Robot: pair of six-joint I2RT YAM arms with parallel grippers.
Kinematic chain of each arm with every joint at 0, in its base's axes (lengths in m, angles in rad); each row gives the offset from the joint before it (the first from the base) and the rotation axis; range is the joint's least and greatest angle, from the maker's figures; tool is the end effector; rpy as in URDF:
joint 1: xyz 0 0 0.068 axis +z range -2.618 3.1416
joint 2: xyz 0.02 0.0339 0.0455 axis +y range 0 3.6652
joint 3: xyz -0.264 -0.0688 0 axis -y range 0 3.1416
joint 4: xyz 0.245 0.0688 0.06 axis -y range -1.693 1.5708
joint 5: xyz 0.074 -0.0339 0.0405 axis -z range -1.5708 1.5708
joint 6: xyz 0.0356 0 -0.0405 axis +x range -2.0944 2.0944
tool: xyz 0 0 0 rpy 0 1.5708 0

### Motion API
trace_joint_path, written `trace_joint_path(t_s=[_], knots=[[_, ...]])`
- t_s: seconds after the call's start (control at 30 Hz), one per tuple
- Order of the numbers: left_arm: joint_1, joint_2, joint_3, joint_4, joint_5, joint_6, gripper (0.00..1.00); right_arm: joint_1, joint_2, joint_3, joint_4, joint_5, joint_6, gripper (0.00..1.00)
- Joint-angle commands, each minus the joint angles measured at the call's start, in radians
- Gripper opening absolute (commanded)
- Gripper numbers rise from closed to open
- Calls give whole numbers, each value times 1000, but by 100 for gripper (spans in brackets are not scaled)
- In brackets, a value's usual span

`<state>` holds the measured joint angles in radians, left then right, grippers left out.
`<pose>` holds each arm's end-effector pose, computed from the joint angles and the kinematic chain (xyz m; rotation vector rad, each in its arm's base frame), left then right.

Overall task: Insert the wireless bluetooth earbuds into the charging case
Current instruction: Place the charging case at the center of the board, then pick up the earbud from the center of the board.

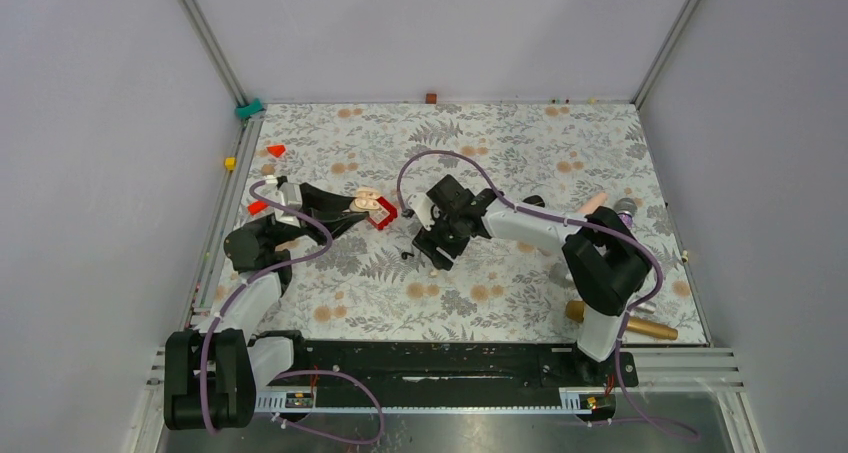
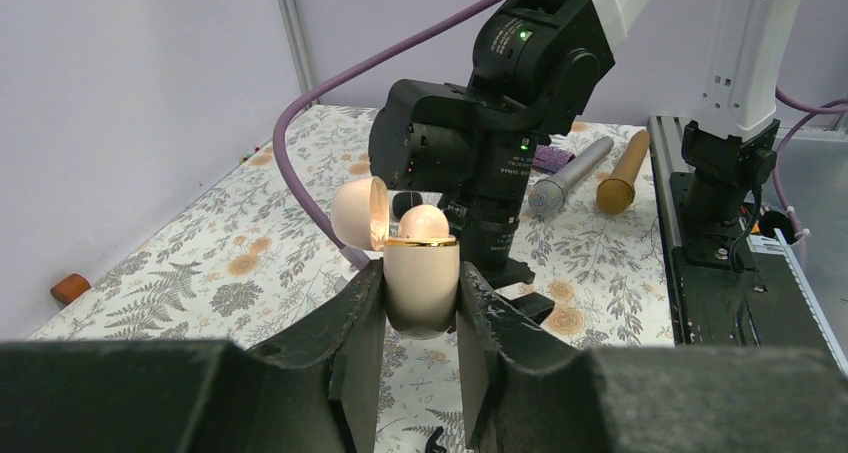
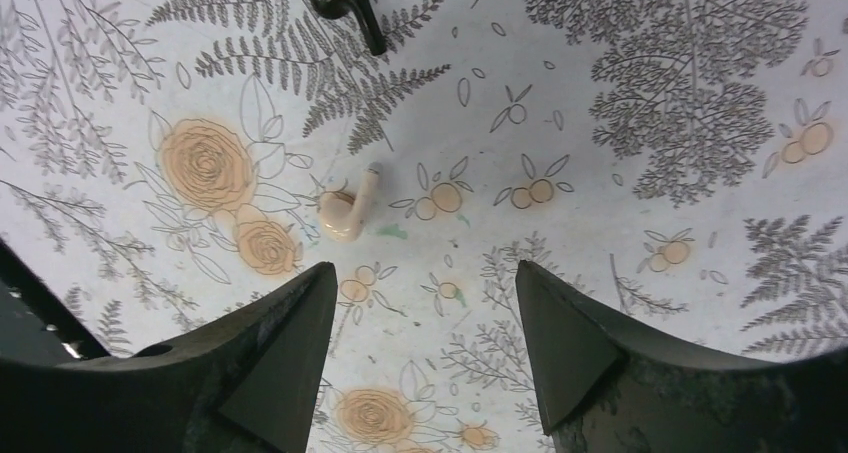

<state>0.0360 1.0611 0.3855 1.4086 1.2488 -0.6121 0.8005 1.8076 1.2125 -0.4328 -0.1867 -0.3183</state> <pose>0.1844 -0.0272 0.2946 0.9140 1.1001 -0.9991 0.2562 0.2736 0.1892 -1.4528 2.1912 0.4136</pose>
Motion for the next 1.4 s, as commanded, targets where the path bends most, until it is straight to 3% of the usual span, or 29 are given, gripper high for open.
trace_joint_path(t_s=[0.0,0.23,0.57,0.87,1.37], knots=[[4,-17,13,53,-1,7,0,24,22,28,-29,-29,156,74],[4,-15,12,53,-2,10,0,61,49,10,-22,33,259,67],[4,-14,10,53,-3,14,0,116,101,30,-19,167,258,66],[5,-16,8,53,-5,16,0,115,139,68,-30,313,229,58],[8,-23,6,53,-9,15,0,31,66,35,-16,283,233,54]])
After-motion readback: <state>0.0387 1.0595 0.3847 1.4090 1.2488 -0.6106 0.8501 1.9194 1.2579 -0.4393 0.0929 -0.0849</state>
